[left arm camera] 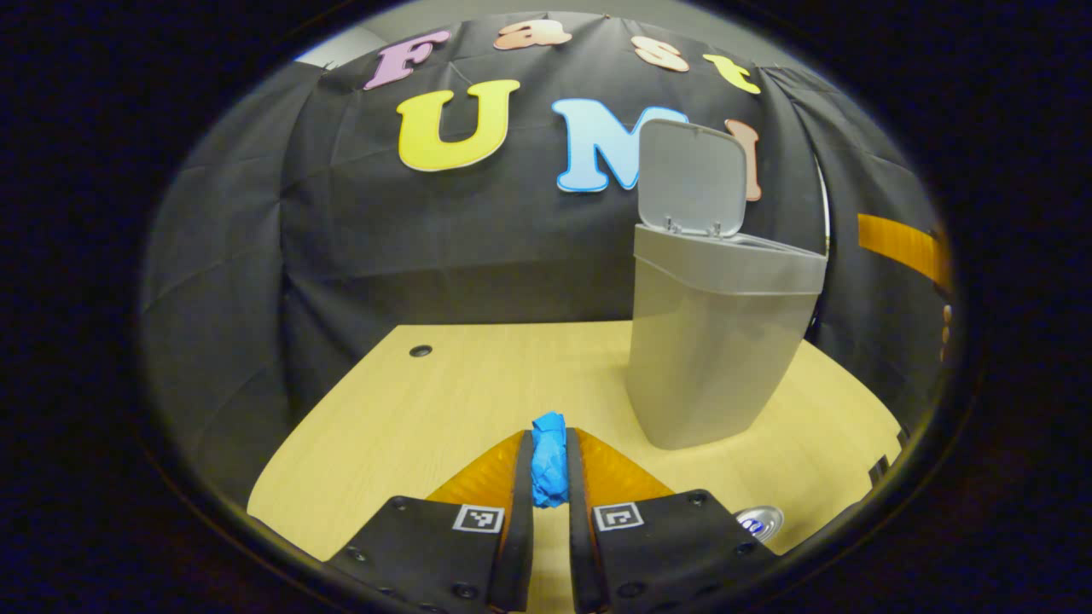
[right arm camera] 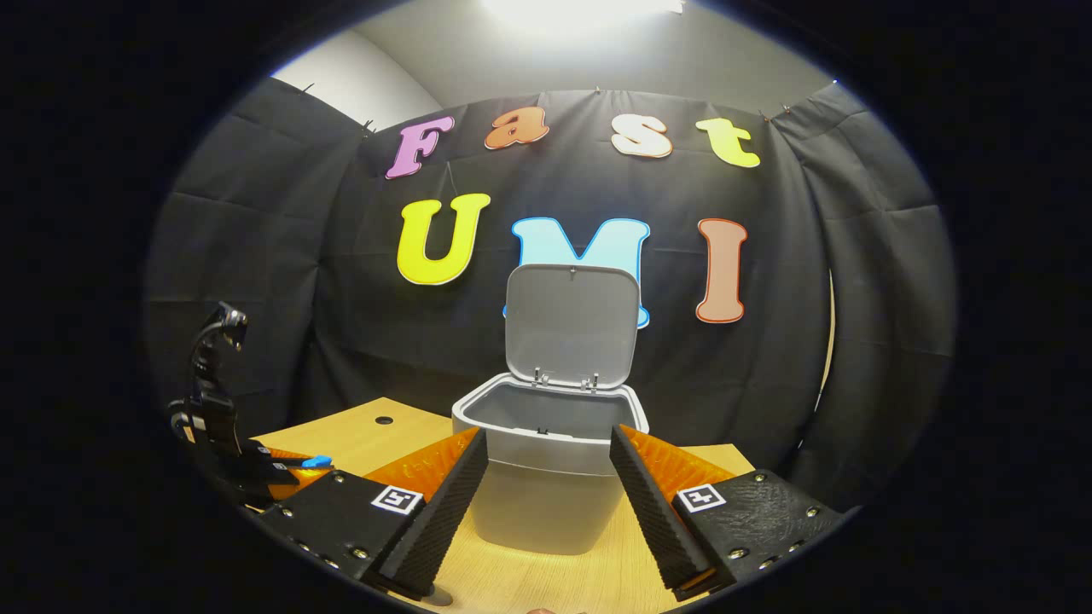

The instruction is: Press the lid of the desktop garbage bin to open it, pick up the crumpled paper on the desktop and throw it into the bin, then pick up the pop can on the desktop and drop it into the bin, and finally close the garbage bin lid.

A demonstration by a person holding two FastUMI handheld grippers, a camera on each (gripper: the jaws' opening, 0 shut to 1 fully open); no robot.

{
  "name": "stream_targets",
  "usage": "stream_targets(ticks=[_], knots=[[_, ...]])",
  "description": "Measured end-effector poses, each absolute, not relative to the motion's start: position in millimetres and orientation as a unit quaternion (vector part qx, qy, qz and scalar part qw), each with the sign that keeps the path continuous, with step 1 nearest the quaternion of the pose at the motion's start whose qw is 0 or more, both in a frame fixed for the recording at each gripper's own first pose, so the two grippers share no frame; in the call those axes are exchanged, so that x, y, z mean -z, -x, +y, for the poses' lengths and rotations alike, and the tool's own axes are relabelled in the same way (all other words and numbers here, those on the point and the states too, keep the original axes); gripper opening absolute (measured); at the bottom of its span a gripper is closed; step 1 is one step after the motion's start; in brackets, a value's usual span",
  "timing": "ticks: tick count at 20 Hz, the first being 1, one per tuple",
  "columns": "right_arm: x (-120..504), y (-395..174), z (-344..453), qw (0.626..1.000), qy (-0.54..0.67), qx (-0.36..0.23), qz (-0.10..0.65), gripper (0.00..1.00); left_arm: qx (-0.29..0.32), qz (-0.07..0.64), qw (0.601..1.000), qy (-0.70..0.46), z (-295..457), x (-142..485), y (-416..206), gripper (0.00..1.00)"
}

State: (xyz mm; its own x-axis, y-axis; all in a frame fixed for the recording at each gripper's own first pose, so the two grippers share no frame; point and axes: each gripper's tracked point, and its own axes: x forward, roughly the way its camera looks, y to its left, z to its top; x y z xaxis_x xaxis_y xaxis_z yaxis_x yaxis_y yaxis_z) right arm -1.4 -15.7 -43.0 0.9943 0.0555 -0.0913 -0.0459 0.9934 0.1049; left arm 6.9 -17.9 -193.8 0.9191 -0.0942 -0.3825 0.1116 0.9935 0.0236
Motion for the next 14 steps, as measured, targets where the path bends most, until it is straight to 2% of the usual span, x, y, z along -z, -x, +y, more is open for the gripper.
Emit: stream_targets(ticks=[7, 9, 14], knots=[[42.0, 9.6, -18.6, 0.997, -0.067, 0.009, 0.043, 0.93, 0.122, 0.126, 0.984, -0.009, -69.4, 125.6, -44.3, 0.27], [43.6, 11.3, -21.4, 0.996, -0.069, 0.026, 0.041, 0.93, 0.135, 0.114, 0.984, 0.002, -83.2, 109.8, -54.6, 0.22], [51.2, 20.9, -28.7, 0.996, -0.058, 0.057, 0.046, 0.93, 0.172, 0.080, 0.981, 0.028, -117.6, 71.0, -82.7, 0.24]])
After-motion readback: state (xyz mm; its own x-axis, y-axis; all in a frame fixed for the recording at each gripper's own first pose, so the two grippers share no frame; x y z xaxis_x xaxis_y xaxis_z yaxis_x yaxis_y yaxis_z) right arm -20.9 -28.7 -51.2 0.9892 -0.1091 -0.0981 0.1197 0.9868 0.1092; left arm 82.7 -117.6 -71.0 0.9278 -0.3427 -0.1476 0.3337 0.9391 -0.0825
